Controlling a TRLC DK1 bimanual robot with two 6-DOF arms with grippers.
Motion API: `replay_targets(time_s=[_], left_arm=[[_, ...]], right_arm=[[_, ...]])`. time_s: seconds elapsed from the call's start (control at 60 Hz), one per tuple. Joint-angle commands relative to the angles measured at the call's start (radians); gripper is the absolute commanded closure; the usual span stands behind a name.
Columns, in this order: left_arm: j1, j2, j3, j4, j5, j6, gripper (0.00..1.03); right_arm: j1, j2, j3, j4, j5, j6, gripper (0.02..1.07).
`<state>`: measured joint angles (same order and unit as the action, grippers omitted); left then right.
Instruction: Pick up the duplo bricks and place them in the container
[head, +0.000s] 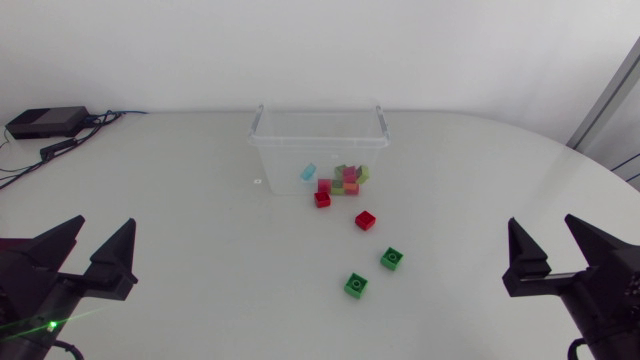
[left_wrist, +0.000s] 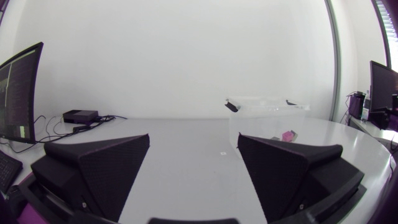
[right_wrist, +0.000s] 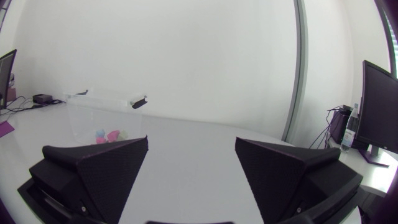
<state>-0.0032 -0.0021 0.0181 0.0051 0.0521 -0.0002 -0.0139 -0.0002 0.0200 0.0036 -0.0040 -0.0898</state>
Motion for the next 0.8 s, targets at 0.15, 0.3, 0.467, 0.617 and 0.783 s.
replay_targets(time_s=[0.15, 0.3, 0.467, 0.617, 0.783], left_arm=[[-0.009, -0.012, -0.012, 0.001, 0.003, 0.005, 0.05], [-0.003, -0.001, 0.042, -0.034, 0.003, 0.005, 0.06], [-0.006, 0.146, 0.137, -0.031, 0.003, 0.005, 0.06], [-0.014, 0.335, 0.253, -0.033, 0.005, -0.001, 0.06], [-0.092, 0.548, 0.387, -0.05, 0.003, -0.011, 0.06]], right_arm=[[0.005, -0.006, -0.02, 0.027, -0.001, 0.005, 0.06], [0.022, -0.004, 0.005, 0.03, -0.002, 0.012, 0.07], [0.034, 0.055, 0.067, 0.022, -0.004, 0.012, 0.07], [0.042, 0.198, 0.144, 0.027, -0.005, 0.012, 0.07], [0.043, 0.342, 0.216, 0.021, -0.019, 0.012, 0.07]])
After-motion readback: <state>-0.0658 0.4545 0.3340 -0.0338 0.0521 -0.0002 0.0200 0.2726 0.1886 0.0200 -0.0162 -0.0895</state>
